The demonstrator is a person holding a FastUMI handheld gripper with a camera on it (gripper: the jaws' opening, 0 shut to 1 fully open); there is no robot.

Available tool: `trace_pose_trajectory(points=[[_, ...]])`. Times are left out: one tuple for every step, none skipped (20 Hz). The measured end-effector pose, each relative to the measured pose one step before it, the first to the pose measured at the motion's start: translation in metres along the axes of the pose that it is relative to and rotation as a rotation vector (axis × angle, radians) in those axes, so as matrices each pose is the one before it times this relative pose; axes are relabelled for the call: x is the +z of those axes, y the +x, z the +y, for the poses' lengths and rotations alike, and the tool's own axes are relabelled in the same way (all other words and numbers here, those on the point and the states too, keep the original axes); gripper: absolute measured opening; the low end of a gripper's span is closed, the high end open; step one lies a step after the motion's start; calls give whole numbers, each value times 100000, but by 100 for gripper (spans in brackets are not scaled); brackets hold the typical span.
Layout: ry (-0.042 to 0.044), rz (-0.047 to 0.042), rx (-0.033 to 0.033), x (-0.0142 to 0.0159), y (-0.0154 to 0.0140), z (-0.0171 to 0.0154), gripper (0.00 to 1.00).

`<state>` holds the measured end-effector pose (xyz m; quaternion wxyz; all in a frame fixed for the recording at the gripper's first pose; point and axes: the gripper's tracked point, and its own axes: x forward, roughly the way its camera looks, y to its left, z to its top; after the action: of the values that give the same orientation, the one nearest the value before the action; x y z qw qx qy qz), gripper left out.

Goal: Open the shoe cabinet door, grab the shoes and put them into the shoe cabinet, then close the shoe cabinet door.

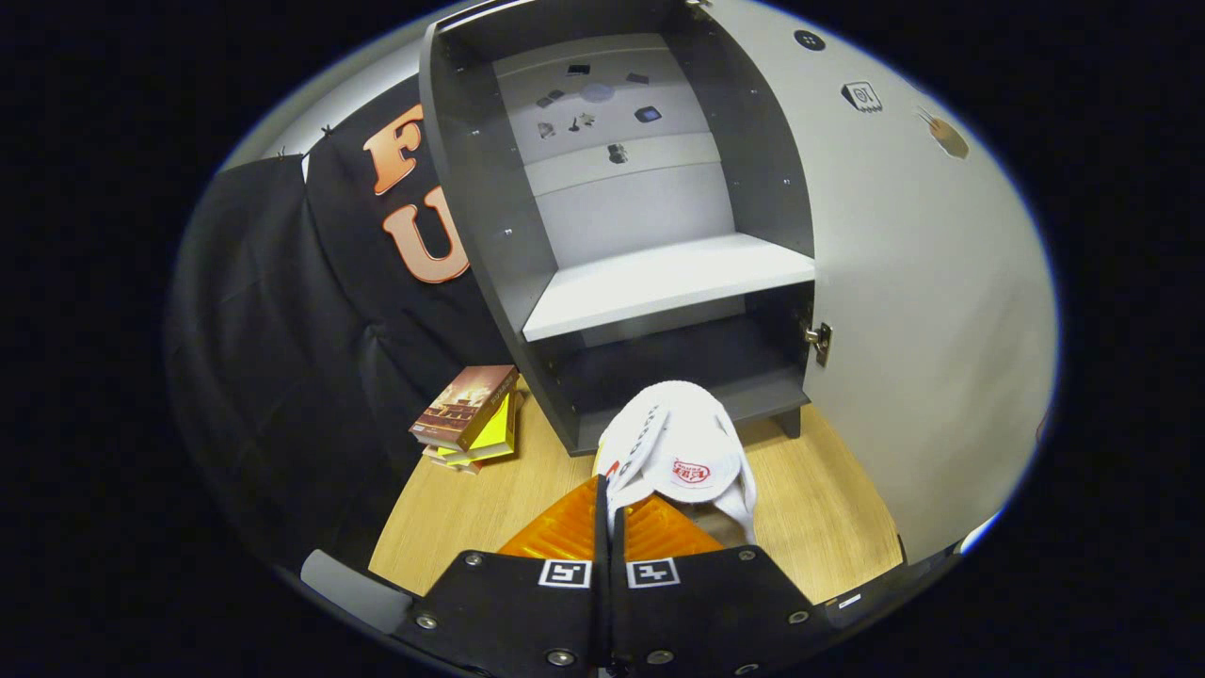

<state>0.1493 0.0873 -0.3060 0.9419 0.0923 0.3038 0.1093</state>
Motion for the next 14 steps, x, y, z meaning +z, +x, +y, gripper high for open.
trace_pose_trajectory(points=[[-458, -1119, 555, 863, -9, 450, 0], [-42, -718, 814, 811, 159, 515, 0], [14, -883, 894, 823, 266, 399, 0], [-92, -726, 904, 939, 338, 353, 0], [-188, -616, 807, 853, 435, 299, 0], [-308, -875, 728, 970, 435, 217, 0], [-670, -989, 781, 1029, 504, 246, 0], [-762, -1325, 521, 1128, 592, 99, 0], [-491, -724, 443, 895, 725, 110, 0], [-355, -628, 335, 878, 608, -51, 0], [-729, -400, 647, 819, 800, 71, 0], [-612, -473, 192, 841, 767, -223, 0], [-605, -87, 68, 563, 887, -202, 0], [-607, -268, -341, 554, 882, -334, 0]])
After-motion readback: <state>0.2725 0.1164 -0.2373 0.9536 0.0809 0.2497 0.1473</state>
